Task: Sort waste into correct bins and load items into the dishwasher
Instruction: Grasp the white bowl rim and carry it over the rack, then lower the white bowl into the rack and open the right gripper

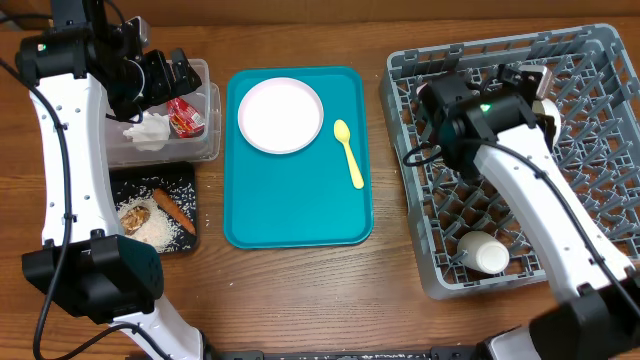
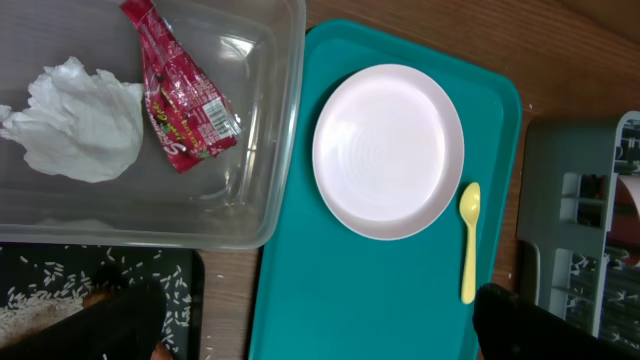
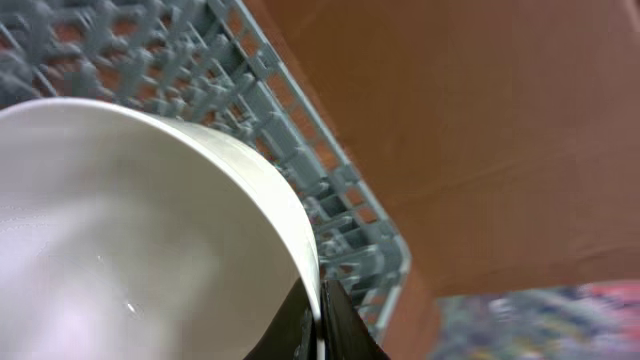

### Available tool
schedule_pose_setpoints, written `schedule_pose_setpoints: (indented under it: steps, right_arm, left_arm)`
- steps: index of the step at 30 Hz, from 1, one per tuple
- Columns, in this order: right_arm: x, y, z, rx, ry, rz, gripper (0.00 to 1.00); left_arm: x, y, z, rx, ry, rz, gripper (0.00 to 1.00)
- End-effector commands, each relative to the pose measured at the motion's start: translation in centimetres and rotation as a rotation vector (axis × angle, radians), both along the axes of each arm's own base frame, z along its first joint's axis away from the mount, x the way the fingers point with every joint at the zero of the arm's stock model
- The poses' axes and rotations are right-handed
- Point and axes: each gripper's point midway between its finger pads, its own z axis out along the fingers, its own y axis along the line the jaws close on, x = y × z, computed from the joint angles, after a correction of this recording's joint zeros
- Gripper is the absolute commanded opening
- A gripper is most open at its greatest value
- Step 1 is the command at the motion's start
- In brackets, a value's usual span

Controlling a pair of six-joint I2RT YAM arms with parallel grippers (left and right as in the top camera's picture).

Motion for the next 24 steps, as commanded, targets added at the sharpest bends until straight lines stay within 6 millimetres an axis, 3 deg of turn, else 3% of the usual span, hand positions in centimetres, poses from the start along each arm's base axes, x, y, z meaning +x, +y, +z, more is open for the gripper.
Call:
schedule_pose_setpoints:
  steps: [1,10,19,24]
  right_arm:
    - [0.5,-0.2,-0.8,-0.105,0.142,0.035,0.04]
    - [1.4,0.3,-4.9,-0.193,0.328,0.05,0.04]
    - [0.8,0.1,-8.1,-0.195,0.35,0.05,0.04]
    - [0.3,1.1,-9.4,-0.143,0.372,0.065,0.04]
  left_arm:
    - [0.1,0.0,0.9,0.011,-0.026,-0.002,1.0]
    - [0.1,0.0,0.9,0.011,-0.026,-0.002,1.0]
    - [0.1,0.0,0.9,0.011,-0.026,-0.002,1.0]
    - [0.1,0.0,0.9,0.011,-0.026,-0.002,1.0]
